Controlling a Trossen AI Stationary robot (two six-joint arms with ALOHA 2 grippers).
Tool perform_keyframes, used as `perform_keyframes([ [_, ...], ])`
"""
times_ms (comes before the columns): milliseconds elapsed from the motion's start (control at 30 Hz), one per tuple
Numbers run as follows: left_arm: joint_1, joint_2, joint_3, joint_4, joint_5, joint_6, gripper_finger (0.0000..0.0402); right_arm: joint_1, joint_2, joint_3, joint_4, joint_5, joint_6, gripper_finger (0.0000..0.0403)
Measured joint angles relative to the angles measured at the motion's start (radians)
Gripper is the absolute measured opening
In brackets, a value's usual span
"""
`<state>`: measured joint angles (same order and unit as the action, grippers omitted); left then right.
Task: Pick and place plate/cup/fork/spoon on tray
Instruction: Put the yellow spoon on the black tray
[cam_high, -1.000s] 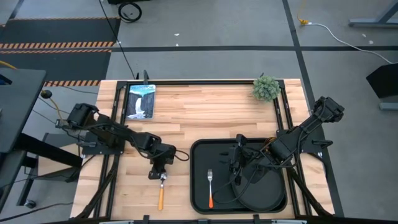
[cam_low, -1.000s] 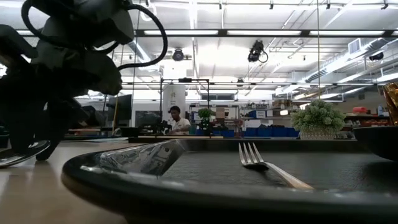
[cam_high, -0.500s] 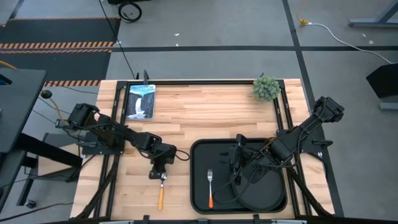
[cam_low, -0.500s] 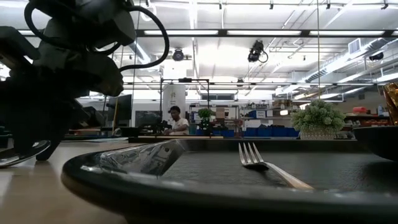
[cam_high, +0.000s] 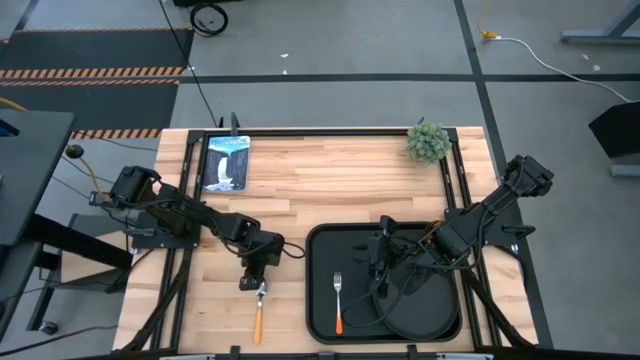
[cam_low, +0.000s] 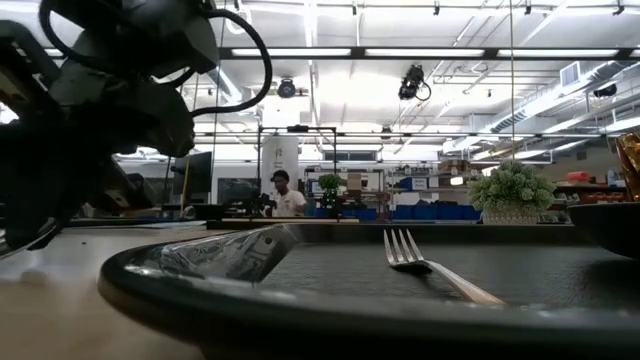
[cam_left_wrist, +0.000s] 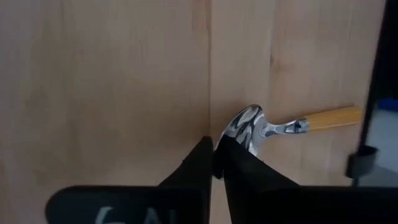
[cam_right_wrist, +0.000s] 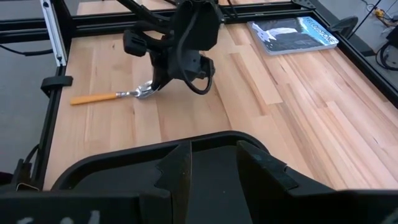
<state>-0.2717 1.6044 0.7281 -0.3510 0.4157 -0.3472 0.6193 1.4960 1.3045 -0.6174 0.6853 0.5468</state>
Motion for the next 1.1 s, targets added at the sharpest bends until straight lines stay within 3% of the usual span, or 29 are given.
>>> perform_keyframes([
  [500,0.086,0.001,0.222,-0.089,0.131,-0.05,0.001,0.028,0.0,0.0,-0.015,-0.024,-0.008,0.0134],
  [767,0.12,0.001,0.367,-0.23,0.089,-0.022,0.001,0.057,0.0,0.0,-0.019,-0.023,-0.026,0.0134],
  [933,0.137,0.001,0.43,-0.211,0.082,-0.035,0.0009,0.067,0.0,0.0,-0.027,-0.023,-0.026,0.0134],
  [1100,0.15,0.052,0.462,-0.15,0.013,-0.062,0.0009,0.074,0.0,0.0,-0.027,-0.009,-0.026,0.0134],
])
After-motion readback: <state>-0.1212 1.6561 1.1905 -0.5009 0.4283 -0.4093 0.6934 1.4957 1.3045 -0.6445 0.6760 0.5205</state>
